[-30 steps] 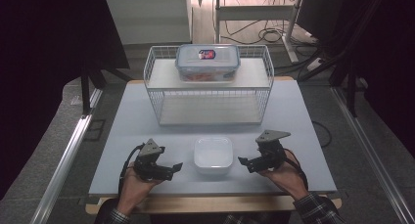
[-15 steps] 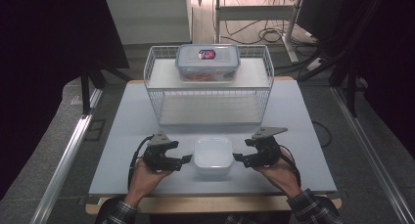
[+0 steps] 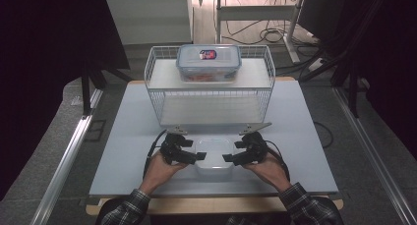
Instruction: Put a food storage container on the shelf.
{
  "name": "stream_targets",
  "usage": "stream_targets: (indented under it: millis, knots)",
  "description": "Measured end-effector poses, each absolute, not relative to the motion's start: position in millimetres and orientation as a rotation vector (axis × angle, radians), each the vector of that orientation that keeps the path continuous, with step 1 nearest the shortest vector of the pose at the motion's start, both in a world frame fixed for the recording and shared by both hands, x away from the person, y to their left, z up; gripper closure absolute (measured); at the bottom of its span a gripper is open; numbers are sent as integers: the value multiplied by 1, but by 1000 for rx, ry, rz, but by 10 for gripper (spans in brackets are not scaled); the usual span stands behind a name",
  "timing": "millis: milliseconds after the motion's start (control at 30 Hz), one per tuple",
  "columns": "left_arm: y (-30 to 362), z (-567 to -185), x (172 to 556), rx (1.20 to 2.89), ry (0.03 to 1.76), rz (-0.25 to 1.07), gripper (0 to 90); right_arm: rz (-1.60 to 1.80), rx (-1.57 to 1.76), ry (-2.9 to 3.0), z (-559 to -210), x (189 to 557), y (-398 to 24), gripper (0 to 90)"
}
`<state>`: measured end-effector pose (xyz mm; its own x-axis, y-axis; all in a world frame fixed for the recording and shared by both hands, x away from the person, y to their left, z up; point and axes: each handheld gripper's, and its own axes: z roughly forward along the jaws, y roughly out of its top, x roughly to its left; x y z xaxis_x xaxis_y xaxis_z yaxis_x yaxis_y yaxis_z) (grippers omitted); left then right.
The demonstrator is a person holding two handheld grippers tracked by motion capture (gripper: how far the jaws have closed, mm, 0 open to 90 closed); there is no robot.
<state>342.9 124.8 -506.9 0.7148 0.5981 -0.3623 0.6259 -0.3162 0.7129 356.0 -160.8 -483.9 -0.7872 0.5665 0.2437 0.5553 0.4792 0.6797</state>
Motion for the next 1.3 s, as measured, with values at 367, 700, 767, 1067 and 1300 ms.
stream_targets:
  millis: [367,700,767,1067,1300]
  knots:
    - [139,-502,322,1977,949,-150,491,1300,1271,2715,-483,346,-174,514]
    - [146,-500,320,1849,1047,-148,704,1404,1375,2629,-477,346,-185,727]
    - [147,-501,319,1823,1060,-160,722,1413,1378,2611,-477,344,-185,735]
    - [145,-500,316,1794,1090,-90,795,1407,1312,2527,-476,340,-182,789]
    - [141,-495,312,1791,1107,-5,789,1416,1249,2480,-474,338,-180,788]
